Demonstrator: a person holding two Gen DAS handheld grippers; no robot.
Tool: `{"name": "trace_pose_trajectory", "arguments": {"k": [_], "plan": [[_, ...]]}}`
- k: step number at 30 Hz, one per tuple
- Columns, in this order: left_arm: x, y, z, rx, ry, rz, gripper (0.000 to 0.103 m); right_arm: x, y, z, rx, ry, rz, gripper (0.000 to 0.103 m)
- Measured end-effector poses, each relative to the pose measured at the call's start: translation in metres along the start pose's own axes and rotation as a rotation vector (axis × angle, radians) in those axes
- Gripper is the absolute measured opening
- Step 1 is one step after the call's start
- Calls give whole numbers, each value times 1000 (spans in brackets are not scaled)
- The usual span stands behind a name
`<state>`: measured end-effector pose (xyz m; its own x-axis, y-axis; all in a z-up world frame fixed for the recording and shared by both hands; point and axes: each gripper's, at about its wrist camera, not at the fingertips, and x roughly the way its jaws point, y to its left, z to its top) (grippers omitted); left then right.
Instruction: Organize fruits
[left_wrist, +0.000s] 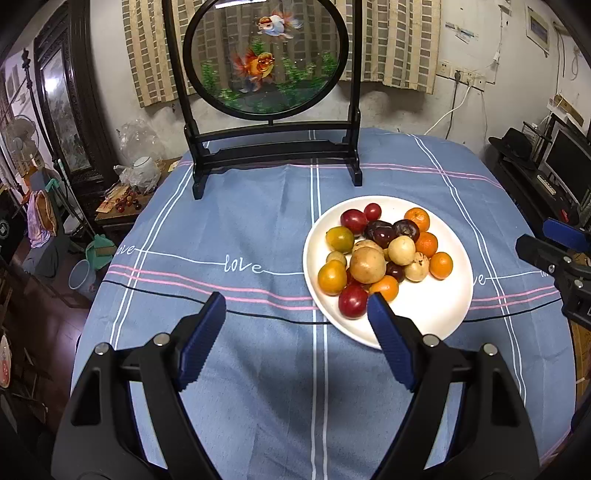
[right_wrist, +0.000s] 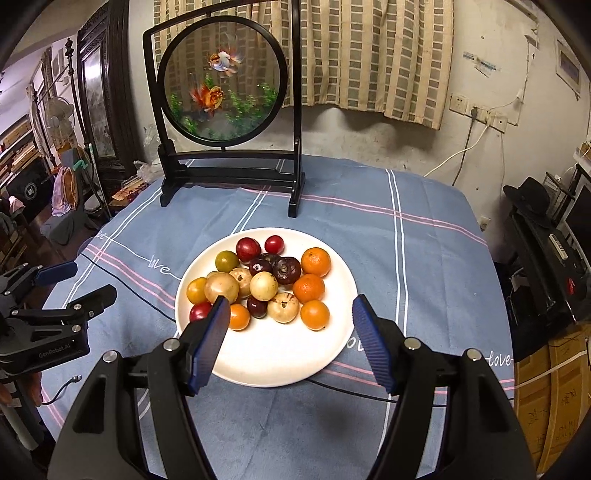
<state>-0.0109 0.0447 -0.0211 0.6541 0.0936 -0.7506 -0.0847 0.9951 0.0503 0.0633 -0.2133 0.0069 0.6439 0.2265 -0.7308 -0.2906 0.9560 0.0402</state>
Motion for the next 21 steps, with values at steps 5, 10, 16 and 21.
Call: {"name": "trace_pose_trajectory", "arguments": {"k": [5, 10, 16, 21], "plan": [[-6, -1, -2, 7, -4, -4, 81, -3, 4, -2, -7, 1, -2, 69], [-8, -7, -5, 17, -3, -14, 81, -4, 7, -3, -13, 0, -6, 69], [-10, -13, -8, 34, -6, -16, 81, -7, 5, -7, 1, -1, -15, 70], [-12, -17, -8, 40, -3, -19, 84, -8, 2, -12, 14, 7, -17, 70]]}}
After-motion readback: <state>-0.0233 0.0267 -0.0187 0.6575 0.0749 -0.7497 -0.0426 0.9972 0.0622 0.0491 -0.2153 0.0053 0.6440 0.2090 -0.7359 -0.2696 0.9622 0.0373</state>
